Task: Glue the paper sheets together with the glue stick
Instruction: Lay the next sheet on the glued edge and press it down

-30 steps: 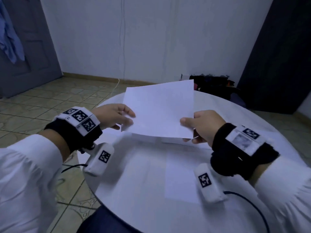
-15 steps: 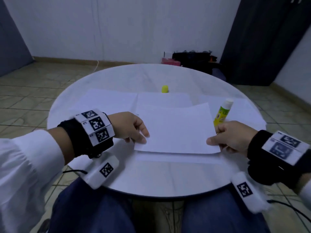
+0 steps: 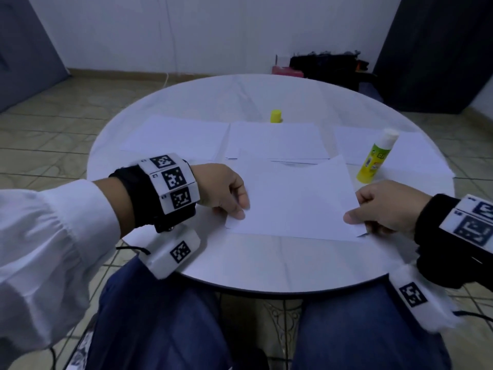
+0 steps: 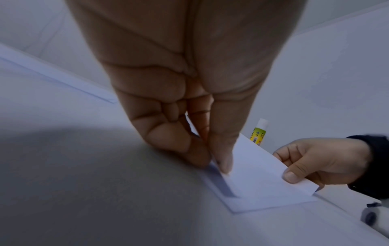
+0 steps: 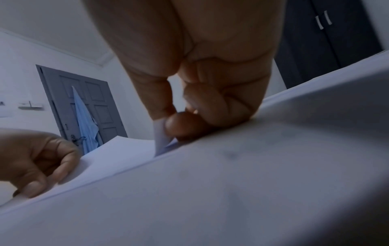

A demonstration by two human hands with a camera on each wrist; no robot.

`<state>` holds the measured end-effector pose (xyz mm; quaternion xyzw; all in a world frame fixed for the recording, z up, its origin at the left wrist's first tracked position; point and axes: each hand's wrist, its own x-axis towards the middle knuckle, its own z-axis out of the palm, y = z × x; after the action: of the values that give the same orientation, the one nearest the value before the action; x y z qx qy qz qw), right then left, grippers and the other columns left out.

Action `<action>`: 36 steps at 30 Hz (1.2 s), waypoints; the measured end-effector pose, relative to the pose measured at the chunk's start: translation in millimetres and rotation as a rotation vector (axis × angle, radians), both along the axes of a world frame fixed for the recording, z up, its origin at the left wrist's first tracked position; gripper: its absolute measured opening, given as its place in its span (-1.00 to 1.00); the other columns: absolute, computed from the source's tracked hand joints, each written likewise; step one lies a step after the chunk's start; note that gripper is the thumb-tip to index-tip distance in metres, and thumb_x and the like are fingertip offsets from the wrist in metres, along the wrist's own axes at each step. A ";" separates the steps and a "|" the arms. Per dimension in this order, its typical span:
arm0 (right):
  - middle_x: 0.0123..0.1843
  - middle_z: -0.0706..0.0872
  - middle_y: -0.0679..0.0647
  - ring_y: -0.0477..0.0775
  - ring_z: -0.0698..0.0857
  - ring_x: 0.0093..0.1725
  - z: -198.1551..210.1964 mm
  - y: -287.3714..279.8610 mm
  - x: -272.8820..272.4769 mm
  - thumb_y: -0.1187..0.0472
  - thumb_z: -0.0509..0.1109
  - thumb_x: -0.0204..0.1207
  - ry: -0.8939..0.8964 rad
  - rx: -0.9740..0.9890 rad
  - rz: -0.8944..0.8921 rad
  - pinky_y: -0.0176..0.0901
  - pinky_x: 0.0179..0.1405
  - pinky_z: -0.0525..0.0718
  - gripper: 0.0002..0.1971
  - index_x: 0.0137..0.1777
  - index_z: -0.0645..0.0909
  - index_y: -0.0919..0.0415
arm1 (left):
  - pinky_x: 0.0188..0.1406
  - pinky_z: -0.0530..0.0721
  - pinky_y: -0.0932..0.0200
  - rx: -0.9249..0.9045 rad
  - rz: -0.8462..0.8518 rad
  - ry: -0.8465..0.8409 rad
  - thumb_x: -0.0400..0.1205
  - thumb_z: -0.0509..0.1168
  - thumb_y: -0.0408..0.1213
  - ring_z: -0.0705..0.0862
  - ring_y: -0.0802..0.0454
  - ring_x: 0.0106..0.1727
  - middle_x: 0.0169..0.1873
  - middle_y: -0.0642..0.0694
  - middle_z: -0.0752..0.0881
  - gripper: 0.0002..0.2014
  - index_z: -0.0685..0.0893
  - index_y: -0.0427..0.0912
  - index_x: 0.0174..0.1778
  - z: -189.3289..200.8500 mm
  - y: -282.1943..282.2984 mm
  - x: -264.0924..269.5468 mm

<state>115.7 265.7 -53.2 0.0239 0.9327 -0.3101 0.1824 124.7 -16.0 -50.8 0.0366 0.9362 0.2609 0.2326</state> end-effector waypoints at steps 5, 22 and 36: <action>-0.69 0.56 0.09 0.05 0.40 -0.63 -1.4 2.3 -2.2 0.41 0.51 0.41 -0.003 0.001 0.008 -0.31 -0.69 0.34 -0.72 -0.44 0.48 0.30 | -0.43 0.49 0.44 -0.012 -0.002 -0.008 0.43 0.57 -0.23 0.60 0.16 -0.47 -0.59 0.19 0.63 -0.82 0.67 0.03 -0.26 -0.2 0.3 1.0; -0.53 0.57 0.17 0.10 0.45 -0.53 -6.5 1.3 -2.2 0.41 0.53 0.37 0.002 -0.016 -0.009 -0.31 -0.67 0.31 -0.87 -0.19 0.63 0.46 | -0.30 0.57 0.34 -0.029 -0.014 -0.007 0.40 0.59 -0.26 0.64 0.16 -0.49 -0.44 0.08 0.71 -0.79 0.68 0.04 -0.23 0.3 -0.6 7.4; -0.47 0.59 0.21 0.08 0.46 -0.52 -9.3 3.4 -4.1 0.41 0.53 0.37 -0.011 -0.020 -0.026 -0.28 -0.61 0.34 -0.78 -0.07 0.64 0.55 | -0.29 0.55 0.34 -0.034 -0.010 -0.026 0.38 0.60 -0.22 0.68 0.16 -0.42 -0.53 0.12 0.70 -0.78 0.69 0.05 -0.22 2.4 -0.7 8.2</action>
<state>111.6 269.1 -62.6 0.0360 0.9282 -0.3216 0.1838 132.9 -16.8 -48.4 0.0339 0.9372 0.2442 0.2468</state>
